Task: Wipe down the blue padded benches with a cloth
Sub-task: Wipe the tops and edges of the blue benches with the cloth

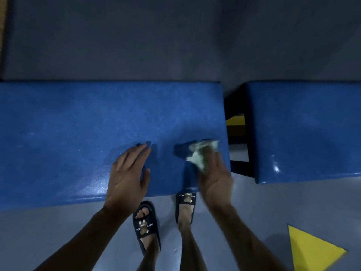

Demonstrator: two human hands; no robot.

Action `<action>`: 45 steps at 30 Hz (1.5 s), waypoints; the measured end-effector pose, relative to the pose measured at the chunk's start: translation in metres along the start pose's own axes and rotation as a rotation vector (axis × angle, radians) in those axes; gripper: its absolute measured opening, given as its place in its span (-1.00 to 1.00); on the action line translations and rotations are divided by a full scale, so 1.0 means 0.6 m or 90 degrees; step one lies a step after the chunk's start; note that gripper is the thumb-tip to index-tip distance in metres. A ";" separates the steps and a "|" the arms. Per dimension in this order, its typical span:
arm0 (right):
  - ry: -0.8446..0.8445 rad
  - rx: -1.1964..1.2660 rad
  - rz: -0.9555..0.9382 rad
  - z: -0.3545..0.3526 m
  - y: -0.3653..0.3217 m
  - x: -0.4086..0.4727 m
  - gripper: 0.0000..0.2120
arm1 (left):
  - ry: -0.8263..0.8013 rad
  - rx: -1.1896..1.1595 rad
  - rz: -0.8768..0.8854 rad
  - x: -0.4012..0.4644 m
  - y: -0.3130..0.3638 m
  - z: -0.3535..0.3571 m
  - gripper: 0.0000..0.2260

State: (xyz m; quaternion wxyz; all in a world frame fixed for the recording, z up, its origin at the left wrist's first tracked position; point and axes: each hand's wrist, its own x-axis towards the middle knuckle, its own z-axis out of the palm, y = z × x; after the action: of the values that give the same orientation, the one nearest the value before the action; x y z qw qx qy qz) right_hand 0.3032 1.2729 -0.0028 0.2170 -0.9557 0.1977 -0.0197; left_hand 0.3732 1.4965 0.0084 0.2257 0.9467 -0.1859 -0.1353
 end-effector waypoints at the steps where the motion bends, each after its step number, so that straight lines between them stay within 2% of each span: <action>1: -0.021 -0.002 -0.064 0.018 -0.026 -0.014 -0.69 | -0.003 0.006 -0.001 0.003 0.002 0.002 -0.49; 4: -0.087 -0.012 -0.240 0.046 -0.071 -0.032 -0.75 | -0.004 0.018 0.000 0.015 0.006 0.006 -0.47; 7: -0.128 -0.047 -0.285 0.024 -0.024 0.019 -0.73 | -0.003 0.012 -0.015 0.027 0.009 0.008 -0.49; 11: -0.055 -0.106 -0.083 -0.027 0.064 0.134 -0.75 | -0.012 0.017 -0.040 0.041 0.022 0.010 -0.49; 15: 0.015 -0.060 0.064 -0.004 0.043 0.150 -0.79 | -0.003 0.019 -0.038 0.052 0.029 0.010 -0.49; 17: 0.010 -0.055 -0.004 0.027 -0.006 0.113 -0.76 | -0.002 0.016 -0.036 0.057 0.029 0.011 -0.49; 19: -0.035 -0.059 -0.180 0.048 -0.052 0.074 -0.77 | -0.001 0.022 -0.026 0.060 0.026 0.011 -0.48; 21: -0.103 -0.050 -0.309 0.043 -0.058 0.071 -0.75 | -0.007 0.029 -0.018 0.064 0.023 0.010 -0.48; 22: -0.119 -0.054 -0.327 0.032 -0.044 0.087 -0.72 | -0.008 0.029 -0.020 0.065 0.021 0.010 -0.49; 24: -0.088 -0.098 -0.293 0.005 0.006 0.129 -0.69 | -0.007 0.019 -0.027 0.069 0.020 0.009 -0.50; 28: 0.025 -0.144 -0.079 -0.029 0.100 0.197 -0.75 | -0.016 0.026 -0.026 0.081 0.022 0.009 -0.48; 31: 0.065 -0.130 0.090 -0.007 0.085 0.193 -0.74 | -0.017 0.020 -0.040 0.089 0.023 0.008 -0.46; 32: 0.077 -0.114 0.107 0.004 0.065 0.185 -0.74 | -0.018 0.022 -0.043 0.091 0.024 0.006 -0.45; 34: 0.049 -0.077 0.024 0.028 0.011 0.161 -0.70 | -0.015 0.023 -0.037 0.095 0.025 0.007 -0.44; 37: -0.068 -0.075 -0.217 0.059 -0.052 0.119 -0.66 | -0.016 0.027 -0.028 0.096 0.019 0.011 -0.42; 39: -0.082 -0.068 -0.276 0.054 -0.041 0.136 -0.63 | -0.025 0.035 -0.028 0.100 0.016 0.013 -0.41; 42: -0.035 -0.105 -0.178 0.017 0.031 0.192 -0.56 | -0.025 0.027 -0.044 0.103 0.020 0.013 -0.40; 45: 0.021 -0.029 0.000 -0.013 0.098 0.238 -0.51 | -0.022 0.024 -0.046 0.108 0.022 0.012 -0.36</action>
State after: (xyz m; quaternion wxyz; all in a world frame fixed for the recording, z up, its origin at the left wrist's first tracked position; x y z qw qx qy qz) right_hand 0.4119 1.1657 -0.0276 0.1917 -0.9600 0.2016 -0.0313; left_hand 0.4250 1.4559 -0.0027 0.1996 0.9543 -0.1578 -0.1566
